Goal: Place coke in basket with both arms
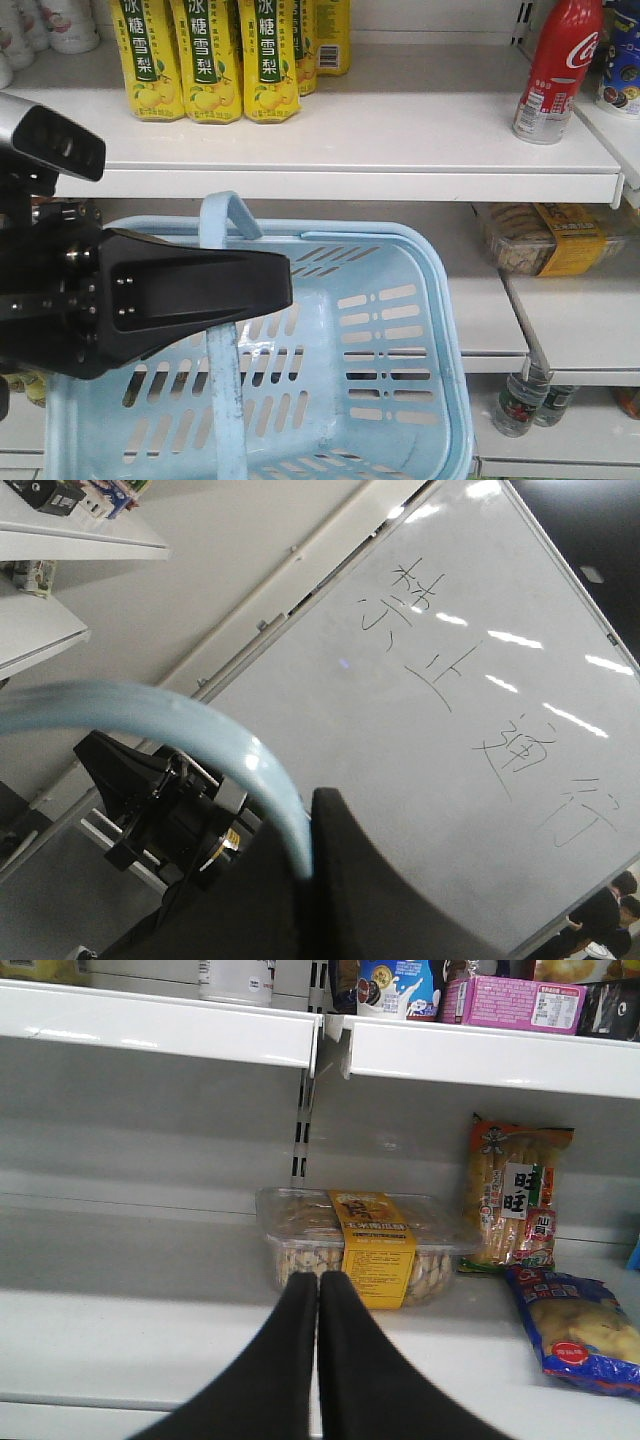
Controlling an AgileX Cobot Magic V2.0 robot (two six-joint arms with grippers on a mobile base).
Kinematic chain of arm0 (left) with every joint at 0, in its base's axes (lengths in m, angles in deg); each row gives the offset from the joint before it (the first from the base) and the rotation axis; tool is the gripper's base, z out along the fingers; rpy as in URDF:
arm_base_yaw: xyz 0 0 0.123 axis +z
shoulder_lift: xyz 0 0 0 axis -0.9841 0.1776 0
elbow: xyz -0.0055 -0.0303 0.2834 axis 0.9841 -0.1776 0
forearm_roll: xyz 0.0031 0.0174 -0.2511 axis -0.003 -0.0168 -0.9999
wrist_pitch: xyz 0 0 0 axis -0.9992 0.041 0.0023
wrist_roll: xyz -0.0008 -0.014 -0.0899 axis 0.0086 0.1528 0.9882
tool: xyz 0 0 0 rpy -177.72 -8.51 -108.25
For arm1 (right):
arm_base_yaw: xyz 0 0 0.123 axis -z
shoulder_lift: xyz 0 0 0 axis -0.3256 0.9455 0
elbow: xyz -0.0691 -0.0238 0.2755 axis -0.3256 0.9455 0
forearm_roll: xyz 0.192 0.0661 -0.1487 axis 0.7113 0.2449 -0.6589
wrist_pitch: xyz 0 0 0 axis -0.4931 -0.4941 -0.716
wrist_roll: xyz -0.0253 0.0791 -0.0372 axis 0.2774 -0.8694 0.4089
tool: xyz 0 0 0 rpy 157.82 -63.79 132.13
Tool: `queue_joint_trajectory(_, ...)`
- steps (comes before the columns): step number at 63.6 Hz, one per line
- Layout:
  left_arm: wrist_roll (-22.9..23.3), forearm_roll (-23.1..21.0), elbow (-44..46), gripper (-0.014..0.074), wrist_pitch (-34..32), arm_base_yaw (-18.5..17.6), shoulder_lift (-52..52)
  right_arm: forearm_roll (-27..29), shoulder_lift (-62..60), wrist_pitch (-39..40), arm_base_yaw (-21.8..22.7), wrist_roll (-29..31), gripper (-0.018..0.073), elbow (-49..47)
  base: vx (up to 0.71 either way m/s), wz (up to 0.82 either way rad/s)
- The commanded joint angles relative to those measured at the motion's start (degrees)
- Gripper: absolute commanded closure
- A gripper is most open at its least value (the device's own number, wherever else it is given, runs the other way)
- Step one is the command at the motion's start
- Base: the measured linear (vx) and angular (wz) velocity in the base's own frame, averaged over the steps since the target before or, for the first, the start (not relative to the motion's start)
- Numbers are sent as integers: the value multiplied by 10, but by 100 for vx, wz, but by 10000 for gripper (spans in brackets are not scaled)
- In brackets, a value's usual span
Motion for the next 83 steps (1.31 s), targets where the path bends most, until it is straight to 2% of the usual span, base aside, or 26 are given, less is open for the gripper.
queue_joint_trajectory(1,-3,-52,20,602,-61,-1,-13,-6,-7,39,1,3,564,4,1,0)
queue_joint_trajectory(83,-3,-52,20,602,-61,-1,-13,-6,-7,39,1,3,564,4,2,0)
